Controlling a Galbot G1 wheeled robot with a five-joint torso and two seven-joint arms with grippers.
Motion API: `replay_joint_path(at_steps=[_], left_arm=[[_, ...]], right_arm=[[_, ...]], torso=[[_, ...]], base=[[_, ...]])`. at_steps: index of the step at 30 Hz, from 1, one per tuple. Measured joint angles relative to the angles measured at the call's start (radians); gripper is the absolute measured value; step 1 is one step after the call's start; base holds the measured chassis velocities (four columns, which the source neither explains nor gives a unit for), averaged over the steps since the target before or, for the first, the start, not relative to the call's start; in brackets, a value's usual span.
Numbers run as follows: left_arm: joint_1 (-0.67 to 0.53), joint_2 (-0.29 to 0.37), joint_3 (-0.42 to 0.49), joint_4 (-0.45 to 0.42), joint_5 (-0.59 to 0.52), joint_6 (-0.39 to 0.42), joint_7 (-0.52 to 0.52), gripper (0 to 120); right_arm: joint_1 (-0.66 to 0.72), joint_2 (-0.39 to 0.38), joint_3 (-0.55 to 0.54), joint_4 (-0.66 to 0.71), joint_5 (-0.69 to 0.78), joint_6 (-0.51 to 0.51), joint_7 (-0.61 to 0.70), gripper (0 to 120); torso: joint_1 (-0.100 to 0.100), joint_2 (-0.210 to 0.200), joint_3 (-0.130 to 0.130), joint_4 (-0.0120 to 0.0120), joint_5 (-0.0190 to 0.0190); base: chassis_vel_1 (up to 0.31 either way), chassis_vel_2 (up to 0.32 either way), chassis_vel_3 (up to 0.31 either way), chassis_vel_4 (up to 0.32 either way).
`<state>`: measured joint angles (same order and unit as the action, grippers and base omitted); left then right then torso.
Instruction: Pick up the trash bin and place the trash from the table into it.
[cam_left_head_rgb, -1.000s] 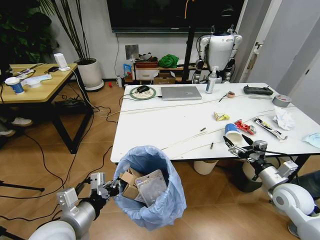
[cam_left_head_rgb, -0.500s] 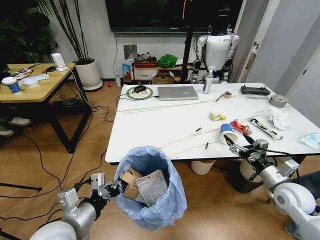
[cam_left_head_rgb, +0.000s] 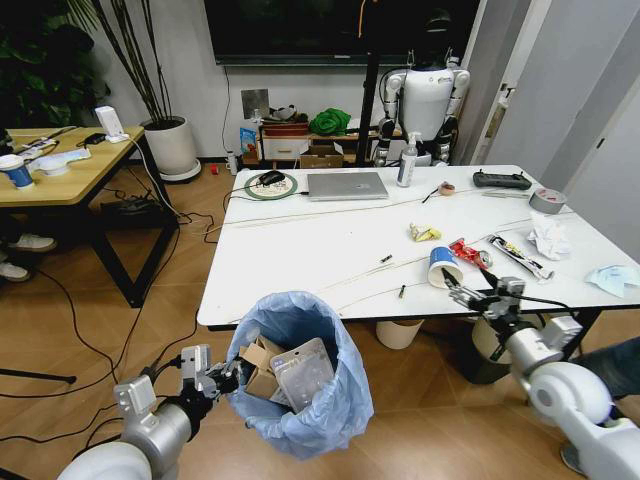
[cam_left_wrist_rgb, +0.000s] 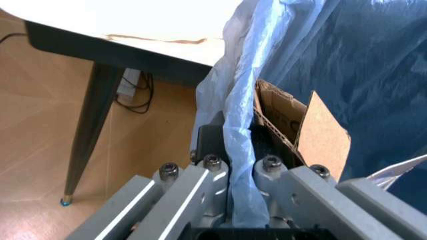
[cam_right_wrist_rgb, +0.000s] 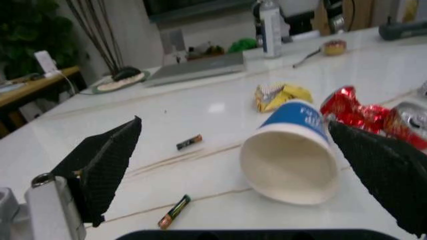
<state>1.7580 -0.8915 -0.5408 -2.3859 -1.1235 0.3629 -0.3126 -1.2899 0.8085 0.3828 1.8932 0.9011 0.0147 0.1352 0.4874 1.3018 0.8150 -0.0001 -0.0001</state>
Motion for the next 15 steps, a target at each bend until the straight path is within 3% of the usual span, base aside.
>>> replay_joint_path(at_steps=[1,4,13,15], left_arm=[[0.005,-0.001,-0.005,-0.001,0.002,0.0,0.0,0],[0.015,-0.003,-0.013,-0.005,0.003,0.0,-0.001,0],[0.03,0.005,-0.024,-0.009,0.003,0.0,-0.003,0],[0.027,0.012,-0.024,-0.008,0.002,0.0,-0.003,0]], right_arm=[[0.032,0.006,-0.062,0.03,0.007,-0.057,0.103,100],[0.074,0.013,-0.129,0.056,0.043,-0.116,0.169,100],[0.131,0.01,-0.19,0.036,0.062,-0.171,0.166,100],[0.142,-0.001,-0.206,0.03,0.057,-0.179,0.155,94]], torso=[[0.0,0.0,0.0,0.0001,-0.0004],[0.0,0.0,0.0,0.0003,-0.0001],[0.0,0.0,0.0,0.0,0.0001],[0.0,0.0,0.0,-0.0002,0.0001]], base=[[0.0,0.0,0.0,0.0],[0.0,0.0,0.0,0.0],[0.0,0.0,0.0,0.0],[0.0,0.0,0.0,0.0]])
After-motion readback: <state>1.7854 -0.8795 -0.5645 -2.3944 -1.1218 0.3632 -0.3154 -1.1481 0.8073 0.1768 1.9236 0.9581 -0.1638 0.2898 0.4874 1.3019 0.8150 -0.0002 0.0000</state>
